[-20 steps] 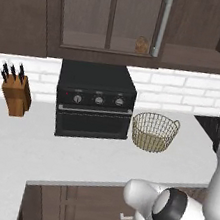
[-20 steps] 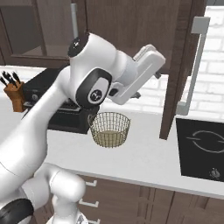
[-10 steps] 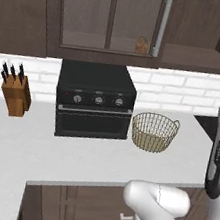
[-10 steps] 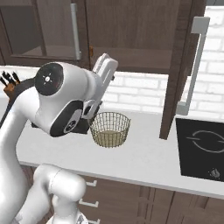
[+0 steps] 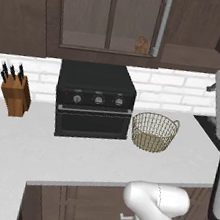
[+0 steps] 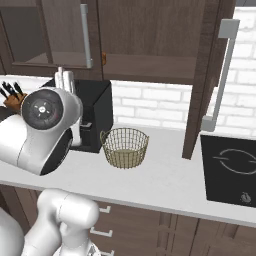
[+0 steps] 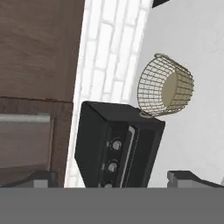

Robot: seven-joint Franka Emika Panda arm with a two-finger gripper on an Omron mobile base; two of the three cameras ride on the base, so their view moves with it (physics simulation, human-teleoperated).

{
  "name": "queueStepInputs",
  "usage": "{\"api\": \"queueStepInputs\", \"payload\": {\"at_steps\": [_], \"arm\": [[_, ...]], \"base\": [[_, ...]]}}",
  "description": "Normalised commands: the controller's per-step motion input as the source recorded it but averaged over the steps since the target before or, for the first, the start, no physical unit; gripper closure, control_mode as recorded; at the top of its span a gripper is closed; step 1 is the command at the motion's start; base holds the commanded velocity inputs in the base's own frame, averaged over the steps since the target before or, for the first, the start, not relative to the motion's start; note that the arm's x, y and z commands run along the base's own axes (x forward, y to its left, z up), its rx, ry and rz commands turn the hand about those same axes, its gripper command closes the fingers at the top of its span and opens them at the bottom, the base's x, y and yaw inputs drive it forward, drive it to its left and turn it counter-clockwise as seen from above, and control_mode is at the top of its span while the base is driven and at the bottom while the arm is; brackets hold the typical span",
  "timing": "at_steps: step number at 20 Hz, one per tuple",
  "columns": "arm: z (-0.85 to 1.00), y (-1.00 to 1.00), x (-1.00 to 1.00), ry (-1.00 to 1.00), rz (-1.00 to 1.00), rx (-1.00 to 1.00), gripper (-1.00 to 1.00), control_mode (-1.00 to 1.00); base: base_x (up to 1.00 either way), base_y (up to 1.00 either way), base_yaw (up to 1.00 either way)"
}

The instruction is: Open the cabinet, pick up the bread from the cabinet and place it in the basket. Then move the basket to the dining counter.

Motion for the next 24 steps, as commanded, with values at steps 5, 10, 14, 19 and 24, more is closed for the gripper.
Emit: {"api": "queueStepInputs", "payload": {"at_steps": [5,10,14,19,24], "arm": [[0.32,0.75,0.00,-0.05,0.53,-0.43,-1.00,-1.00],[0.13,0.32,0.31,-0.09,0.28,-0.48,-1.00,-1.00],[-0.10,0.00,0.13,-0.17,0.13,-0.56,-1.00,-1.00],[-0.05,0.00,0.12,-0.22,0.01,-0.45,-1.00,-1.00],[0.28,-0.08,0.05,-0.05,0.00,-0.23,-1.00,-1.00]], "base": [[0.00,0.00,0.00],[0.00,0.00,0.00],[0.00,0.00,0.00],[0.00,0.00,0.00],[0.00,0.00,0.00]]}}
